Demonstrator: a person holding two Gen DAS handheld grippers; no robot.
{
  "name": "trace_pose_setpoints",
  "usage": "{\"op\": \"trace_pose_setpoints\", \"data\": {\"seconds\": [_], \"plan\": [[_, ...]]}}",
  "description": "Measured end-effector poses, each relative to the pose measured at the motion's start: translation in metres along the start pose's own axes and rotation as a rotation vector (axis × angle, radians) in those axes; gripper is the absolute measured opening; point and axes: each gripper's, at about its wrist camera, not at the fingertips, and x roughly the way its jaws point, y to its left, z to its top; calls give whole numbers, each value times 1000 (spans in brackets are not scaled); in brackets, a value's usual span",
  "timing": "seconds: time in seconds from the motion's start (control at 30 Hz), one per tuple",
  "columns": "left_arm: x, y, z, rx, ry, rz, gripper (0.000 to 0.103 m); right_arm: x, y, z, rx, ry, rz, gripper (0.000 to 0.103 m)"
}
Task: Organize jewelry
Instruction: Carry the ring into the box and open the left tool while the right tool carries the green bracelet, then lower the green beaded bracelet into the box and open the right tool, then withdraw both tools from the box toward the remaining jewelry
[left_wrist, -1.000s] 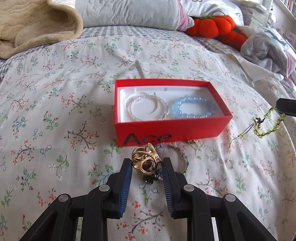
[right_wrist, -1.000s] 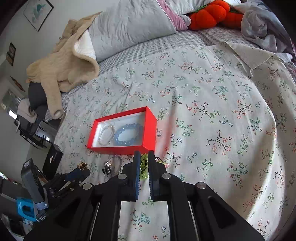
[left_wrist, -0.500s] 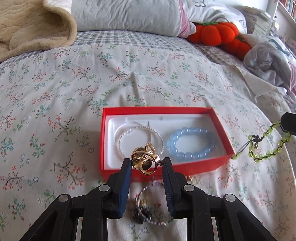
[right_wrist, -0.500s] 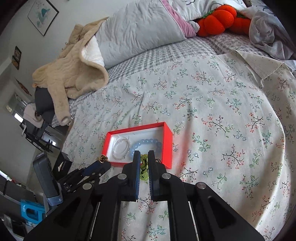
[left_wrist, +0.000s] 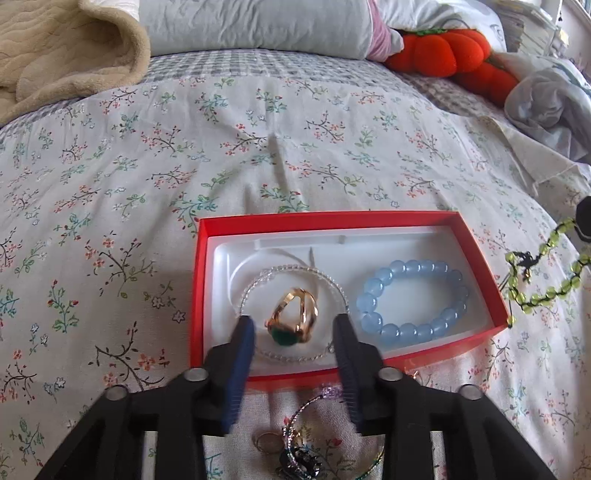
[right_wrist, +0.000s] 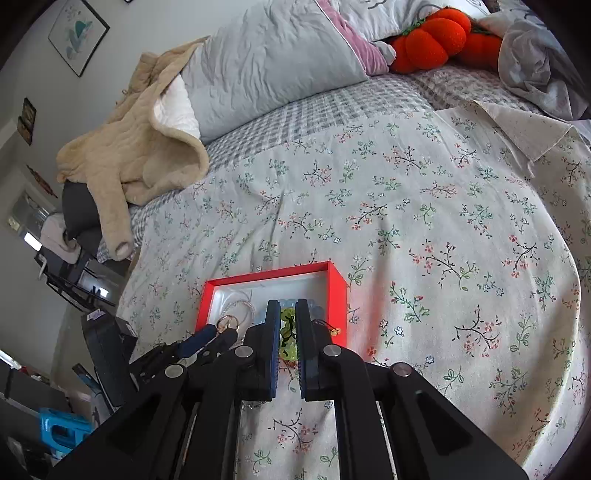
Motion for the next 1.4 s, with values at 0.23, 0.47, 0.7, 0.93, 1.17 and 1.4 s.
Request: {"op": "trace_pose_setpoints", "data": {"seconds": [0.23,0.47,0.7,0.93,1.17,1.4], "plan": [[-21,7,-11,-3,-25,9,51,15,16,4,-15,-20,11,8],[-36,25,-32,-45,-12,-8,51,42,39,1,-49,11,43,8],[-40,33,-49,-53,17,-4,51,76,29,-9,-75,79,-76,8],[-37,36,-54,-60,35,-5,51,84,10,-13,-80,104,-140,8],[-37,34,-52,-54,43,9,64,66,6,-12,-48,107,-93,42],[-38,30,-53,-59,52,10,65,41,9,-15,-92,88,-89,43]]}}
